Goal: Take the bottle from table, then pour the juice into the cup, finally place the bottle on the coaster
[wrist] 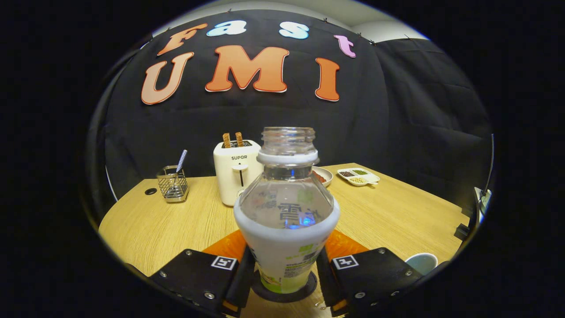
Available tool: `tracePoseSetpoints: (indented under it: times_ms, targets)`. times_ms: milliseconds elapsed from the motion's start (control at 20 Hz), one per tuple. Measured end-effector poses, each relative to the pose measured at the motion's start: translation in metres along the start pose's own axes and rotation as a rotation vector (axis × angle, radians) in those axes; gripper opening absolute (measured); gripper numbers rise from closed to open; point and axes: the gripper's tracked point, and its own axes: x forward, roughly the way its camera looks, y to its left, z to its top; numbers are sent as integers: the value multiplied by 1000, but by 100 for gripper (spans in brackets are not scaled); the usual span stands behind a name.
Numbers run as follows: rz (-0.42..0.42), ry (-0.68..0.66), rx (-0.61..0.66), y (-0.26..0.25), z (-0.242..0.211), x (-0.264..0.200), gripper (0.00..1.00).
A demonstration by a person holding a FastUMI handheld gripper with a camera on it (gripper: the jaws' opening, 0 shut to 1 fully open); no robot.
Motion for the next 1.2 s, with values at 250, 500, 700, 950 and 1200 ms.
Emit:
tracePoseSetpoints:
  times_ms: [250,500,700,950,1200]
  targets:
    - [9,1,39,-1,-3,0,67]
    - [15,-13,82,-2,-2,-1,72]
    - [25,-20,94,-1,2,-6,87]
    - [27,-44,120,-4,12,-16,97]
    - [57,-56,138,-2,22,-33,97]
